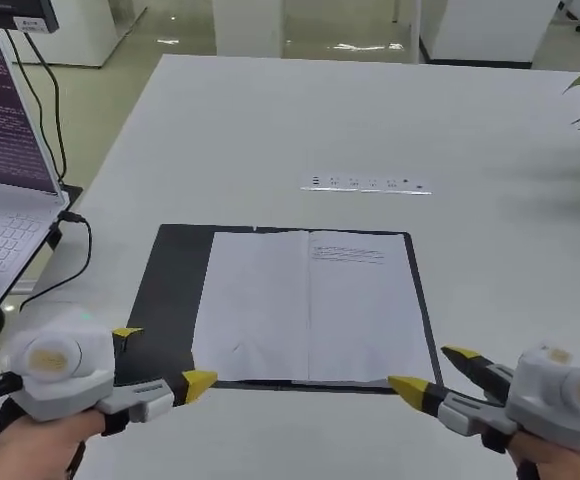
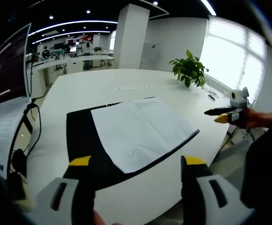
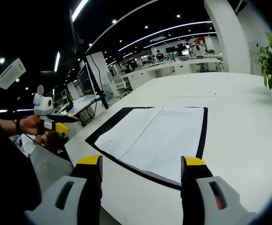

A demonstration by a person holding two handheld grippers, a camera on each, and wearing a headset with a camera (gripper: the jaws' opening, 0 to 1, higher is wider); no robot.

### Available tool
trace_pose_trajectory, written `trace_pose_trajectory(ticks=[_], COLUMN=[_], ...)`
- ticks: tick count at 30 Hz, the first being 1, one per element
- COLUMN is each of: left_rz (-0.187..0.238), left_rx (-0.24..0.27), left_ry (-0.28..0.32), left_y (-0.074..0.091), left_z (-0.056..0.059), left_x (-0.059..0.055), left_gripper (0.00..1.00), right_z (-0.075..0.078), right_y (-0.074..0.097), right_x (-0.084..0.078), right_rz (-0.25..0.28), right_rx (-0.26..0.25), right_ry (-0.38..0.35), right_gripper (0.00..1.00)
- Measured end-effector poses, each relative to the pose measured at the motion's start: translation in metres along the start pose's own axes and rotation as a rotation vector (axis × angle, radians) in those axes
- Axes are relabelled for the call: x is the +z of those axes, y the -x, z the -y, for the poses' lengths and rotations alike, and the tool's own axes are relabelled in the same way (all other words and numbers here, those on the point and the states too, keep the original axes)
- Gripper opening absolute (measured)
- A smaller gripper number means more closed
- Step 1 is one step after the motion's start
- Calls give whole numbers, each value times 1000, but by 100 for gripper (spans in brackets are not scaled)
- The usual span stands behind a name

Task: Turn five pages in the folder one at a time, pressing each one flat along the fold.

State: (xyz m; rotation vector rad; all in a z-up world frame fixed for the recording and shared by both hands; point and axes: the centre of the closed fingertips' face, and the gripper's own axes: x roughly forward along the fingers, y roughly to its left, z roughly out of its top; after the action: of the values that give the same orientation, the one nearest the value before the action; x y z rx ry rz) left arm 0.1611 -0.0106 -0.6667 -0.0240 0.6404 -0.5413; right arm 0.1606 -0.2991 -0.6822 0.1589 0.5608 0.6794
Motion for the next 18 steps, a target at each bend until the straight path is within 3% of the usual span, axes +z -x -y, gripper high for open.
trace_pose_trajectory(ticks=[18], left_rz=[-15], left_rx=[-42], left_ry=[-29], left_y=[-15], left_z=[19], left_x=[5], left_gripper=[73], right_z=[13], right_y=[16], right_x=[-15], right_rz=[-15], right_rx=[-42], right_ry=[-65], right_gripper=[71])
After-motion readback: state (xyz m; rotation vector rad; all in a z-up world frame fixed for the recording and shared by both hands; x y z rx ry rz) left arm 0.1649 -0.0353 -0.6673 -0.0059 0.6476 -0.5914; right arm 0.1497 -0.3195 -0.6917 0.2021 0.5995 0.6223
